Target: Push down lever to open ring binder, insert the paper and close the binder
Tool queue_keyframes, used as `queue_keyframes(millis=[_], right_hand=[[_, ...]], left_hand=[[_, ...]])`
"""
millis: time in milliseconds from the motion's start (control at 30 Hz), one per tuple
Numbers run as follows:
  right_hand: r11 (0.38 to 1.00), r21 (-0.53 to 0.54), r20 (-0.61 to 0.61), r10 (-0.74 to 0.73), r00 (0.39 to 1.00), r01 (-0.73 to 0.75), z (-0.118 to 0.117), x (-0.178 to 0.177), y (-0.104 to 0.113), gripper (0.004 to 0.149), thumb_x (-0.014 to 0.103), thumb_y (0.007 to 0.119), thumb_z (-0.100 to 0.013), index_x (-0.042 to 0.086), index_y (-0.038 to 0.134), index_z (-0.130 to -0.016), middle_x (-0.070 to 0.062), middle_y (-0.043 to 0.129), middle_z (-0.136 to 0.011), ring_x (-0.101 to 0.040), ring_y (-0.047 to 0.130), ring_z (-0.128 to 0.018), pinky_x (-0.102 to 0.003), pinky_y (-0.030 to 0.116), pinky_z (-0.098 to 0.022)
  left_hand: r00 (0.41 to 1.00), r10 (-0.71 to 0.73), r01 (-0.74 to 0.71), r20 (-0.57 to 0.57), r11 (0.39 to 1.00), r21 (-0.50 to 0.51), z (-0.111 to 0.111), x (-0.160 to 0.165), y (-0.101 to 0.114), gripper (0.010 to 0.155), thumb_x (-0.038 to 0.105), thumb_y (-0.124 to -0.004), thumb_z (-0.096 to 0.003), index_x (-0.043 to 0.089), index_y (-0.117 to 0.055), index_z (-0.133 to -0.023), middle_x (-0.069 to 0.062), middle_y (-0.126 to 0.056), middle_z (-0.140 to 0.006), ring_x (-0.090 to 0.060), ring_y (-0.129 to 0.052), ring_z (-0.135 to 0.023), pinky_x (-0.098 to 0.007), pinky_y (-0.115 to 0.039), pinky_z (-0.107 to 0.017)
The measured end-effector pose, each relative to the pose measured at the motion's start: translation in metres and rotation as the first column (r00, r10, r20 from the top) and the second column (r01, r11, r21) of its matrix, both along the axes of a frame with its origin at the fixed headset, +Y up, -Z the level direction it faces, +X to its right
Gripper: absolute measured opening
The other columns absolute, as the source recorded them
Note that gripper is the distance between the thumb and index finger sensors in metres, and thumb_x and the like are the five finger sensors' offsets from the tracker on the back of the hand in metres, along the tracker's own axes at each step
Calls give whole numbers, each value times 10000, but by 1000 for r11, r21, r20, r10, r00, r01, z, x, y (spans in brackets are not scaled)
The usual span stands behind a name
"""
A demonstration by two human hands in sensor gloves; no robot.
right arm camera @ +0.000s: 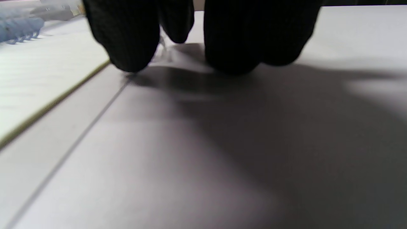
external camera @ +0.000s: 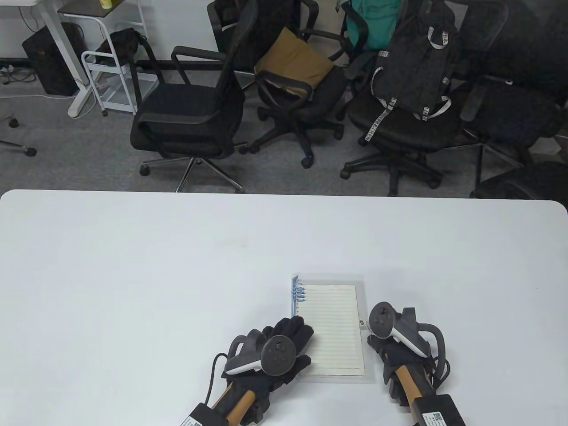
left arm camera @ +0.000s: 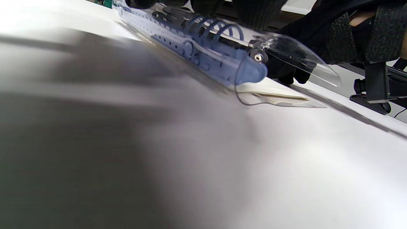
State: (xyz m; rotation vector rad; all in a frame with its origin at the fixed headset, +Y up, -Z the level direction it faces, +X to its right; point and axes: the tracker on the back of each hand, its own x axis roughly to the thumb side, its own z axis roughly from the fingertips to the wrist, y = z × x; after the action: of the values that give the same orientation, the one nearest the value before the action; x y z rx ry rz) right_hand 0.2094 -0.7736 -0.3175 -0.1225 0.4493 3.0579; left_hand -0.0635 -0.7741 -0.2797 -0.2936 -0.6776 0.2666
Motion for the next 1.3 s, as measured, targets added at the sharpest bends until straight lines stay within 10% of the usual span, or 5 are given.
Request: queue_keyframes(millis=[500, 1133, 1300], right_hand=[[989, 79, 45, -130, 991, 126, 1, 14, 0, 462, 359, 704, -605, 202, 681, -1039, -237, 749, -933, -300, 850, -660, -411, 795, -516], [805, 16, 67, -593, 803, 593, -2, 43, -1, 476, 260, 658, -632, 56, 648, -1062, -281, 780, -952, -359, 862, -743, -472, 786, -563], [851, 50, 136, -525, 840, 523, -12, 38, -2, 431, 258, 731, -608, 83, 727, -1001, -233, 850, -867, -305, 896, -671, -438, 807, -529]], left_hand=[[1000, -6, 6, -9, 1000, -21, 1, 2, 0, 678, 465, -634, -679, 171, -440, -1258, -179, -332, -1289, -460, -468, -1142, -629, -457, -790], [997, -76, 76, 1, 997, -3, 3, 13, 1, 667, 460, -593, -691, 169, -420, -1266, -172, -304, -1294, -473, -420, -1151, -652, -427, -788], [997, -83, 83, 1, 997, -1, 3, 15, 0, 663, 459, -588, -693, 169, -421, -1265, -171, -301, -1294, -474, -411, -1151, -652, -424, -788]])
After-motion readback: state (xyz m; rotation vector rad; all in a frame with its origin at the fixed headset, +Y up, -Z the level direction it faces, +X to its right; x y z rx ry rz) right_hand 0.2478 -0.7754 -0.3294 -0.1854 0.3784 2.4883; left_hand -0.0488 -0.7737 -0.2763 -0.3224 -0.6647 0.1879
